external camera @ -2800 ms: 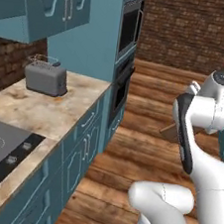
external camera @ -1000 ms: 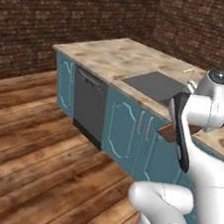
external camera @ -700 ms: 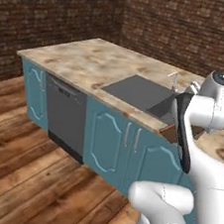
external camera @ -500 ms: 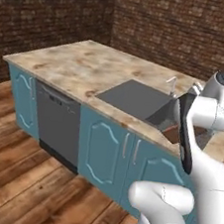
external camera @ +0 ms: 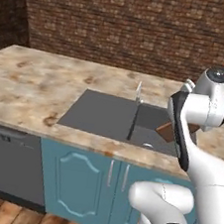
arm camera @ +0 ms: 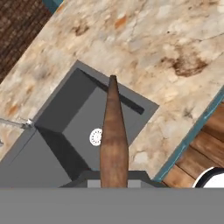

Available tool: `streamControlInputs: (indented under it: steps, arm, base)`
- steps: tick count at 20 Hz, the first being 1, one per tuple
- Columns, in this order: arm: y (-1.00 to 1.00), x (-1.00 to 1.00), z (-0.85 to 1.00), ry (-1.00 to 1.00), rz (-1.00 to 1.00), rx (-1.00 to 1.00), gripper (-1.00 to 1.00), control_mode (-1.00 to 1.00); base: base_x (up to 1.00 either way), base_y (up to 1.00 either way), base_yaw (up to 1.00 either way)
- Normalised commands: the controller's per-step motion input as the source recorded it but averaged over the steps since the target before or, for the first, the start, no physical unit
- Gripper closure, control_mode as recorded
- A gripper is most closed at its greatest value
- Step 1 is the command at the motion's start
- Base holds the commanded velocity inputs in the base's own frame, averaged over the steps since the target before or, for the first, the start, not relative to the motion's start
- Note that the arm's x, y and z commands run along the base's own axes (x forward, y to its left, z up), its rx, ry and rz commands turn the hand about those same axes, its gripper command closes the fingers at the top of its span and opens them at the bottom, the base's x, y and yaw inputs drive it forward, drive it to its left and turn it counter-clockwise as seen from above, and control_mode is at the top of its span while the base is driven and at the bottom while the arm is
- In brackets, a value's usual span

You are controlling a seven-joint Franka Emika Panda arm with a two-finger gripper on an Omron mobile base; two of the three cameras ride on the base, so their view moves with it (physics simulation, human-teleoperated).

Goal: Move the cutting board and knife to the sink. Then move spray from the cabinet to the counter.

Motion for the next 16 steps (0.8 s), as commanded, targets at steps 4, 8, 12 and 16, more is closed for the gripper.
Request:
streamControlInputs:
  steps: [4,8,12,16]
  arm:
    - [0.00,0.00,0.00,0.00,0.00,0.00,1.00,1.00]
    - [0.00,0.00,0.00,0.00,0.00,0.00,1.00,1.00]
    - [0.00,0.00,0.00,0.00,0.00,0.00,1.00,1.00]
    - [0.00,0.00,0.00,0.00,0.00,0.00,1.00,1.00]
  base:
    - [0.59,0.30,-0.63]
    - [0.81,0.29,-0.42]
    - [0.86,0.13,-0.24]
    - [0.28,0.00,-0.10]
